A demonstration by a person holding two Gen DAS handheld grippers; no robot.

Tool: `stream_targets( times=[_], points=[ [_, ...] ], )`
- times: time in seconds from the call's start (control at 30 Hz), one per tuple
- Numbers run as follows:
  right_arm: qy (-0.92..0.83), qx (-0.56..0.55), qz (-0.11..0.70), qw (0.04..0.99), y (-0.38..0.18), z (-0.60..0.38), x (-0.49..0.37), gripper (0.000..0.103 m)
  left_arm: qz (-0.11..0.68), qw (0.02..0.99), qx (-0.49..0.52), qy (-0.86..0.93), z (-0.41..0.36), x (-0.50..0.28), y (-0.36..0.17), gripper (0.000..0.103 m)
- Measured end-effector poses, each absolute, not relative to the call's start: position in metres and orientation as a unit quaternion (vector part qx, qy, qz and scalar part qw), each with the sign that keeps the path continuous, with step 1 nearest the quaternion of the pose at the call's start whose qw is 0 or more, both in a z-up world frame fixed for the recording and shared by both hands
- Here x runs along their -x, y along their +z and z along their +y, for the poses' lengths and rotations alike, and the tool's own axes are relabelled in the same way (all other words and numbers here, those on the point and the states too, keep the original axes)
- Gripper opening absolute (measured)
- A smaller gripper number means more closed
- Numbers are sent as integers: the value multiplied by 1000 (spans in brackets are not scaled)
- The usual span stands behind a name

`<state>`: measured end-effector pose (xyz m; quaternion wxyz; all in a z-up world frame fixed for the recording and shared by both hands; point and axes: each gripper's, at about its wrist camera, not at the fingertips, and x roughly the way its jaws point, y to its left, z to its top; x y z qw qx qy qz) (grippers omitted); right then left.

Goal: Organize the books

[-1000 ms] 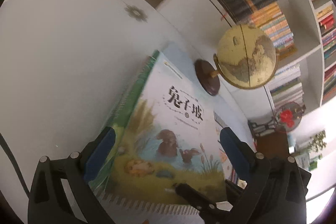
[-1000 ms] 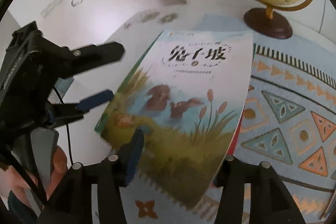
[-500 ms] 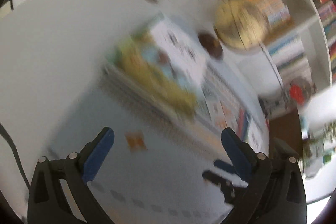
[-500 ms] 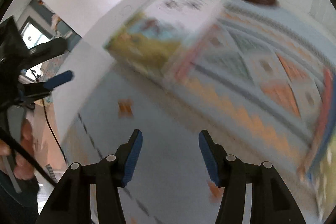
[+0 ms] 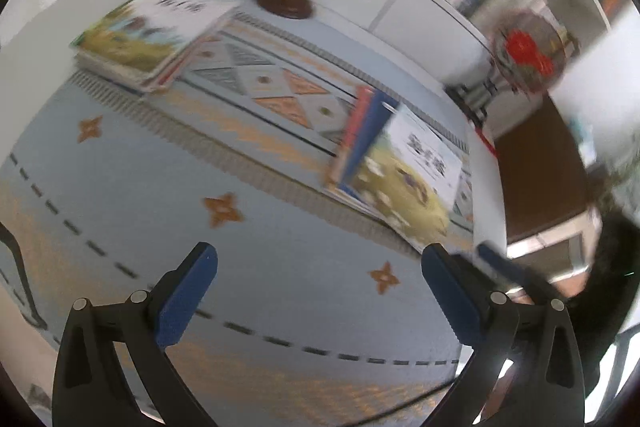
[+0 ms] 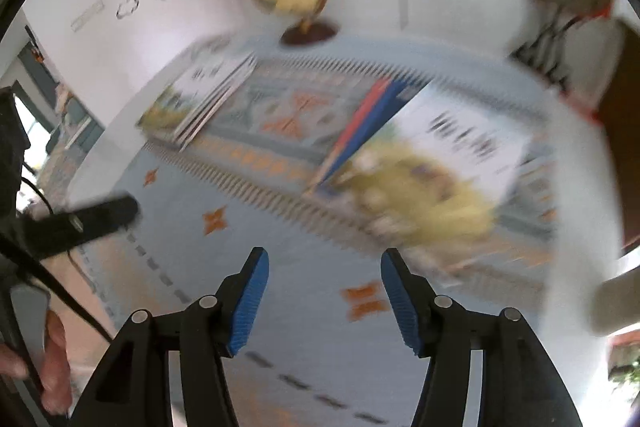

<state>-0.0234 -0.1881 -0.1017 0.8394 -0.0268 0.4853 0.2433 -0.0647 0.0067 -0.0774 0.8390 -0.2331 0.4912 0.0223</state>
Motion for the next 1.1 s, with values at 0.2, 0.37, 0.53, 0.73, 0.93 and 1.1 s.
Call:
stream_targets(
  times=[0.2,0.37,0.53,0.73,0.93,1.1],
  points=[
    [207,66,430,876,-91,-232,27,81,498,847,184,16,-47,52,-74,102],
    [175,-7,505,845,-122,-284,4,82,492,850,184,39,-62,50,-80,102],
    [126,-28,519,845,-137,-319,-4,82,520,848,100,36,-88,21,-90,102],
    [127,-48,505,852,-129,-313,-31,82,516,849,93,-65,-76,-42,-89,101],
    [136,-59,513,846,-148,-283,-66,59,541,822,58,-166,-73,-97,-126,70],
    [135,-82,535,830,-171,-278,-78,59,563,803,70,-185,-70,-115,-160,70]
  ],
)
